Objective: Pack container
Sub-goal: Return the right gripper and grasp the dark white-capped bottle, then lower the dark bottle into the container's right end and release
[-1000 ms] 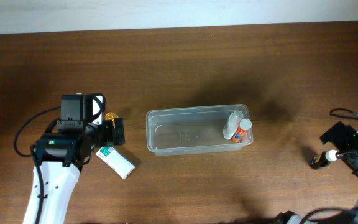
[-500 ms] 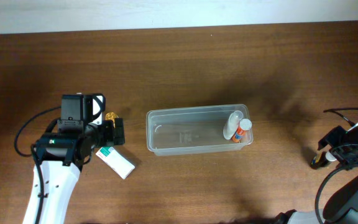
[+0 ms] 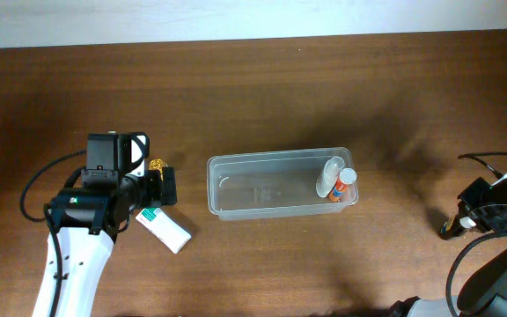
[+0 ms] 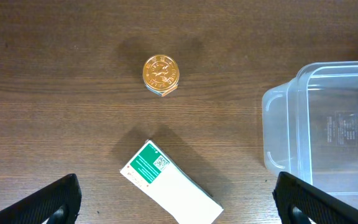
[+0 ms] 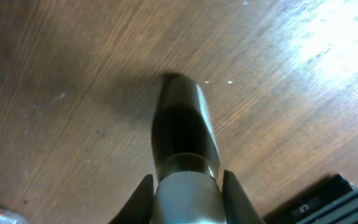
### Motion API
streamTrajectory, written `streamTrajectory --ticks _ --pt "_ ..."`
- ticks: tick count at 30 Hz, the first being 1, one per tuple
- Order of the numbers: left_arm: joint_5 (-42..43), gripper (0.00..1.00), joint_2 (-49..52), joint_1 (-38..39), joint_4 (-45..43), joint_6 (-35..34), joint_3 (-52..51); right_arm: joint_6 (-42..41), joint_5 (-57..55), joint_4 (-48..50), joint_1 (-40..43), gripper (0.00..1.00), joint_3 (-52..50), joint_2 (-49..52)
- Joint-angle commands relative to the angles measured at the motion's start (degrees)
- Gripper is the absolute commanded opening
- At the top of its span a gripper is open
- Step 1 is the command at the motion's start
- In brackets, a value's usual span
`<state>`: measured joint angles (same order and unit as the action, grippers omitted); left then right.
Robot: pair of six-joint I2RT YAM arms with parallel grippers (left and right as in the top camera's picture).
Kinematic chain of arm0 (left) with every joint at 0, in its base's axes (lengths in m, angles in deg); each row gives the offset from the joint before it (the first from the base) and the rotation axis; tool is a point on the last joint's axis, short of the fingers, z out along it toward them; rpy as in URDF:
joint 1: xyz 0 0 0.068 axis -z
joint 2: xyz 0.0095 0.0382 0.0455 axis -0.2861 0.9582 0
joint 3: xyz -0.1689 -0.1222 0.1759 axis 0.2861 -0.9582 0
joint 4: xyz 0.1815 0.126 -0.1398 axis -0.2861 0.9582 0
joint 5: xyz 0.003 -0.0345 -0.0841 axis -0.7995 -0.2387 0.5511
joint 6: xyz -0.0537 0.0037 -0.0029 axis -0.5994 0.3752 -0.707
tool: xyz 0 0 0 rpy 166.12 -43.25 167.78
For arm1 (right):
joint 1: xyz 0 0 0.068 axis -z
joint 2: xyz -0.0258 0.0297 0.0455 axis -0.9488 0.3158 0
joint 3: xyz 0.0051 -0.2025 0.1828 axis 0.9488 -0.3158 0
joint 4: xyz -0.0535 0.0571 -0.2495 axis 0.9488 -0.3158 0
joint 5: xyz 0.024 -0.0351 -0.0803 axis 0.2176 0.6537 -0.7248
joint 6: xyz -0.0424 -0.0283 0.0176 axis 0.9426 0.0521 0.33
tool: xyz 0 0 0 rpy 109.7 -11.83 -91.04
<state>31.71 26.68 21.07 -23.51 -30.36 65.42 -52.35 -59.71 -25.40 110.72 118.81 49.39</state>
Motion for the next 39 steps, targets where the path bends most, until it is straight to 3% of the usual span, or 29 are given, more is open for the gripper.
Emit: streamTrajectory --ticks 1,9,15,19,24,32,39 --pt "0.42 0.99 0.33 -0.22 -0.17 -0.52 1.07 3.06 4.35 -0.42 0.02 0.13 -0.20 -0.74" --pt "0.42 0.99 0.33 -0.22 -0.17 -0.55 1.07 7.74 5.66 -9.92 -12.11 0.13 10.19 -10.05" --pt "0.42 0.99 0.33 -0.22 -0.17 -0.55 1.07 6.14 5.68 -16.63 -34.34 0.13 28.13 -17.00" --pt "0.42 0.99 0.33 -0.22 -0.17 -0.55 1.07 5.22 5.64 -14.12 -48.09 0.13 31.93 -16.68" --pt "0.42 0.99 0.33 -0.22 -0.17 -0.55 1.07 3.32 1.95 -12.81 -59.19 0.13 31.91 -9.90" --pt "0.42 1.00 0.33 -0.22 -0.17 -0.55 1.07 3.98 -1.31 -11.58 -62.79 0.13 31.91 6.82" --pt "0.39 0.99 0.33 -0.22 -0.17 -0.52 1.07 4.00 -1.33 -7.82 -62.79 0.13 31.19 13.05"
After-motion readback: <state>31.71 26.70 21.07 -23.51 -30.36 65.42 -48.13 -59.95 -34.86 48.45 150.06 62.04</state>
